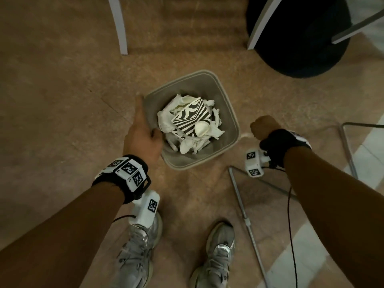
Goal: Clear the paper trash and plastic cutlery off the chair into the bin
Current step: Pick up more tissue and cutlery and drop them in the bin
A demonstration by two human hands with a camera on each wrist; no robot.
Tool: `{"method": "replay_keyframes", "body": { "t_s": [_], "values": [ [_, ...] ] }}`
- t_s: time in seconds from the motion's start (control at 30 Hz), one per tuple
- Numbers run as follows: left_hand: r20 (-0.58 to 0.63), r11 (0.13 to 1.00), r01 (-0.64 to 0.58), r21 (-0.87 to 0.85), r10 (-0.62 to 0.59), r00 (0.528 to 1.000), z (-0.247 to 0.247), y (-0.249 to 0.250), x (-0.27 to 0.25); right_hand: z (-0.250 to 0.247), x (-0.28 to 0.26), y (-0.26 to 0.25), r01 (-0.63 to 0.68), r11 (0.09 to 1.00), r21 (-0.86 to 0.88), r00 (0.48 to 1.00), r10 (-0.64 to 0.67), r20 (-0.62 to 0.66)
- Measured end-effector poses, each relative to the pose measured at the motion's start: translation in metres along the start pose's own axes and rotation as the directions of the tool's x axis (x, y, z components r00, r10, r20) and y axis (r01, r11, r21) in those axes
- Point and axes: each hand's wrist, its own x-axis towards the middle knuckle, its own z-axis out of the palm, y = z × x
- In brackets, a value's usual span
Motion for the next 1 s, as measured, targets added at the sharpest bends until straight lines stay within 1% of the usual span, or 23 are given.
{"method": "replay_keyframes", "body": {
  "t_s": [0.03, 0.07, 0.13, 0.17, 0.23, 0.3, 0.4, 0.47, 0.53, 0.57, 0.6, 0.63, 0.7, 0.77, 0.83, 0.87, 0.93, 0.97, 1.0],
  "values": [
    [-0.002, 0.999, 0.053, 0.008, -0.053, 0.999, -0.001, -0.001, -0.008, -0.017, -0.014, -0.008, 0.024, 0.997, 0.074, 0.999, -0.022, -0.039],
    [-0.002, 0.994, 0.107, 0.015, -0.107, 0.994, -0.005, 0.000, -0.017, -0.035, -0.029, -0.017, 0.027, 0.983, 0.183, 0.996, -0.010, -0.092],
    [-0.002, 0.981, 0.193, 0.029, -0.193, 0.981, -0.010, 0.003, -0.032, -0.071, -0.064, -0.033, 0.102, 0.930, 0.354, 0.977, -0.027, -0.211],
    [-0.004, 0.976, 0.215, 0.022, -0.215, 0.977, -0.011, 0.005, -0.039, -0.084, -0.081, -0.042, 0.142, 0.892, 0.429, 0.968, -0.034, -0.249],
    [0.002, 0.968, 0.252, 0.014, -0.252, 0.968, -0.012, 0.007, -0.052, -0.099, -0.119, -0.063, 0.216, 0.828, 0.517, 0.962, -0.091, -0.257],
    [0.030, 0.962, 0.273, 0.030, -0.273, 0.961, -0.009, 0.010, -0.066, -0.098, -0.153, -0.083, 0.302, 0.761, 0.574, 0.950, -0.187, -0.252],
    [0.103, 0.951, 0.308, 0.026, -0.309, 0.946, 0.001, 0.010, -0.092, -0.073, -0.191, -0.096, 0.388, 0.743, 0.546, 0.921, -0.336, -0.197],
    [0.143, 0.952, 0.305, 0.005, -0.303, 0.942, 0.012, 0.012, -0.112, -0.038, -0.204, -0.092, 0.366, 0.806, 0.466, 0.924, -0.375, -0.076],
    [0.193, 0.962, 0.267, -0.053, -0.253, 0.948, 0.022, 0.018, -0.131, 0.000, -0.209, -0.077, 0.344, 0.896, 0.282, 0.921, -0.380, 0.084],
    [0.230, 0.968, 0.243, -0.064, -0.223, 0.947, 0.027, 0.019, -0.140, 0.015, -0.212, -0.068, 0.320, 0.925, 0.204, 0.918, -0.356, 0.174],
    [0.267, 0.971, 0.237, -0.045, -0.217, 0.939, 0.032, 0.021, -0.149, 0.029, -0.217, -0.057, 0.289, 0.945, 0.149, 0.915, -0.319, 0.245],
    [0.292, 0.976, 0.219, -0.001, -0.209, 0.933, 0.037, 0.021, -0.156, 0.036, -0.224, -0.048, 0.257, 0.957, 0.135, 0.913, -0.286, 0.290],
    [0.332, 0.977, 0.171, 0.129, -0.205, 0.921, 0.045, 0.023, -0.167, 0.045, -0.237, -0.028, 0.255, 0.953, 0.165, 0.908, -0.295, 0.298],
    [0.394, 0.968, 0.143, 0.205, -0.215, 0.893, 0.047, 0.026, -0.175, 0.045, -0.253, -0.012, 0.271, 0.946, 0.176, 0.916, -0.310, 0.254],
    [0.461, 0.953, 0.204, 0.226, -0.289, 0.839, 0.043, 0.029, -0.180, 0.041, -0.265, -0.001, 0.218, 0.954, 0.205, 0.942, -0.261, 0.211],
    [0.469, 0.938, 0.234, 0.256, -0.332, 0.818, 0.037, 0.034, -0.182, 0.040, -0.270, 0.003, 0.185, 0.955, 0.232, 0.951, -0.233, 0.201],
    [0.456, 0.915, 0.210, 0.344, -0.358, 0.815, 0.022, 0.049, -0.184, 0.032, -0.285, 0.007, 0.154, 0.944, 0.292, 0.960, -0.213, 0.181],
    [0.442, 0.908, 0.182, 0.376, -0.349, 0.827, 0.013, 0.058, -0.185, 0.023, -0.296, 0.007, 0.155, 0.934, 0.322, 0.963, -0.216, 0.162],
    [0.429, 0.899, 0.166, 0.405, -0.347, 0.834, 0.003, 0.070, -0.186, 0.014, -0.308, 0.008, 0.127, 0.915, 0.383, 0.967, -0.200, 0.156]
  ]
}}
